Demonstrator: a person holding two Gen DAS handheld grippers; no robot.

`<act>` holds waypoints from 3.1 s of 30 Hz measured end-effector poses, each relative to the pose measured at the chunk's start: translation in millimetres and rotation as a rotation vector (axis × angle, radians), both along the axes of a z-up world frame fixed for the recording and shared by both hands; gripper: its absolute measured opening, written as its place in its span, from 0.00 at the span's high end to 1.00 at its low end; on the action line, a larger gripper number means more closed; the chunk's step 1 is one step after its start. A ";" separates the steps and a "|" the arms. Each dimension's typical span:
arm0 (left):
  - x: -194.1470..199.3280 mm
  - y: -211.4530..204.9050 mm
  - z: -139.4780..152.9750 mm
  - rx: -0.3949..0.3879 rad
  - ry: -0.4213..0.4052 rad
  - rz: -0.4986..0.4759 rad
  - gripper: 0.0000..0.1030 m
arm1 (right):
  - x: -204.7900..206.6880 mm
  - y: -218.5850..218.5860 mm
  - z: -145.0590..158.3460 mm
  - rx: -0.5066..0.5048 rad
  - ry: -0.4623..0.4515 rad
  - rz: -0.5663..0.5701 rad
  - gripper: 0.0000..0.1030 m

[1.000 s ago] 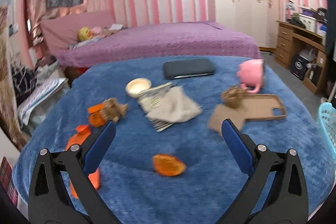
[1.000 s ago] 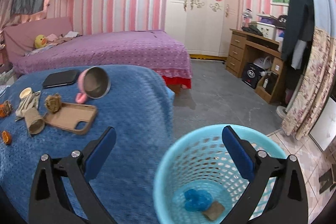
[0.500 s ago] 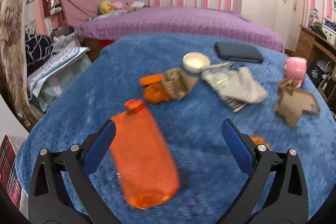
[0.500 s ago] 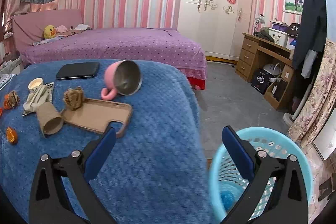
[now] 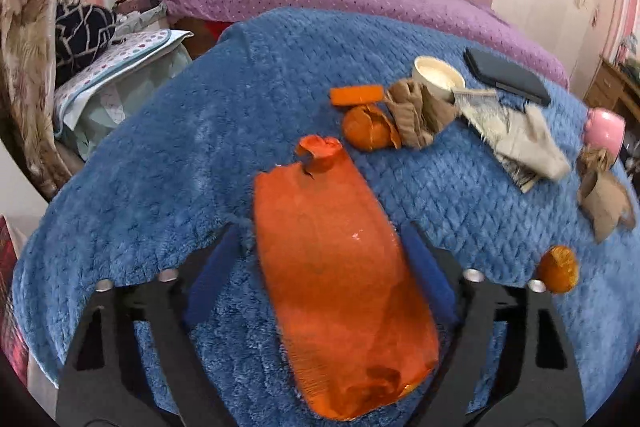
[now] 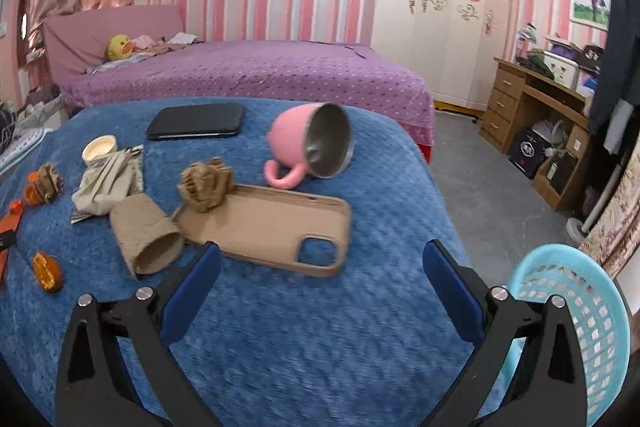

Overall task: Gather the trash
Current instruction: 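Grasp the orange plastic packet with left tool while right tool grasps cardboard tube, then carry packet and tube over the light-blue basket and open both tools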

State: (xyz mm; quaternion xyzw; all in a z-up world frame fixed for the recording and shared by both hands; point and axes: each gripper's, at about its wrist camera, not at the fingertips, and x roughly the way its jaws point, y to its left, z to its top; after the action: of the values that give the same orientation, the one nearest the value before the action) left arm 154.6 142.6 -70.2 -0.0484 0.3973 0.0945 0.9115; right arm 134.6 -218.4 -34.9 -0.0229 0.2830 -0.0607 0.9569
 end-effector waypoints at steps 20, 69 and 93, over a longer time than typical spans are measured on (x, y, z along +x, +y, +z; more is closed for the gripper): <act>2.5 -42.1 33.4 -0.001 -0.140 -0.128 0.79 | 28.0 82.5 -16.1 0.007 0.096 0.231 0.05; -28.3 -207.7 49.1 -0.008 -0.227 -0.295 0.79 | -48.5 -93.6 16.6 0.077 -0.029 0.053 0.46; -59.0 -366.0 66.5 -0.002 -0.285 -0.528 0.79 | -109.1 -242.9 4.1 0.082 -0.027 -0.204 0.45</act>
State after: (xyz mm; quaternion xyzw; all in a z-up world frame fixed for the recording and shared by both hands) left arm 95.6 -223.4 -3.7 0.0431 0.2645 -0.1542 0.9510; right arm 25.6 -461.3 -30.8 0.0463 0.2734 -0.1467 0.9495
